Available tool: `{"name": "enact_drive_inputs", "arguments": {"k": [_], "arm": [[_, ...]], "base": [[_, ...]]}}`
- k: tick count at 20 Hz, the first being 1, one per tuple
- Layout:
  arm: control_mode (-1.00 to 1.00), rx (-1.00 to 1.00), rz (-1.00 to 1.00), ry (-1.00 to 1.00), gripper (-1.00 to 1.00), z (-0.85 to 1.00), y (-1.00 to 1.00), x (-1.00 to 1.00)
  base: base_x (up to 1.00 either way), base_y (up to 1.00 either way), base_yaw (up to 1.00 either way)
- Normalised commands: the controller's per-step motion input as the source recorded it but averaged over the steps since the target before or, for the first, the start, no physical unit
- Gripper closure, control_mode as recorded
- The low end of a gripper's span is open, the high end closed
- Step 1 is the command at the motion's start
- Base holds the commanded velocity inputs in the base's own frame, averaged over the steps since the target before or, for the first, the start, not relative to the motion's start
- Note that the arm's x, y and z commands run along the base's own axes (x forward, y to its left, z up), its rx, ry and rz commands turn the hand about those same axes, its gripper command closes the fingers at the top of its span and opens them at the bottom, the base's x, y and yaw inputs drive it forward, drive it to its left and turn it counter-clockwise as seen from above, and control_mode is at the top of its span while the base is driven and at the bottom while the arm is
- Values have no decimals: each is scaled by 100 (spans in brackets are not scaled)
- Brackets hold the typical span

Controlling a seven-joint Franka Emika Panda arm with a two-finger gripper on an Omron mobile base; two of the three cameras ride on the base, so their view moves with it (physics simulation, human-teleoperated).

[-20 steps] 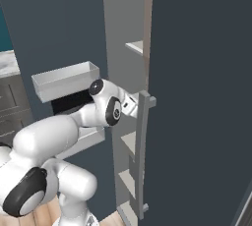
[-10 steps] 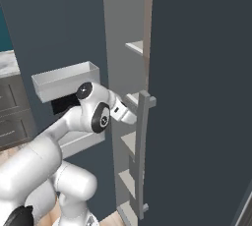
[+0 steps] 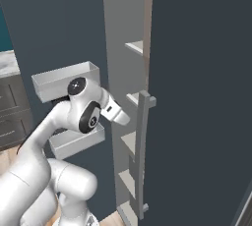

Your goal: Store the hot dog in the freezer for long-term storage. Close the freezer door after placing the cooked food.

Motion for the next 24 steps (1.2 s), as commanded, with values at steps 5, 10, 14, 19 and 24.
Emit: {"name": "enact_drive_inputs", "arguments": {"k": [5,10,14,19,24], "arm": [[-100,4,0,22,-100,31,27,-49],[-100,6,2,18,-100,23,20,-70],[-100,16,14,1,-100,-17,18,-98],[-100,5,9,0,-100,-7,12,-84],[-100,-15,4,30,-100,-1,3,-11]], "base": [[0,0,0],[0,0,0],[0,0,0],[0,0,0],[0,0,0]]}}
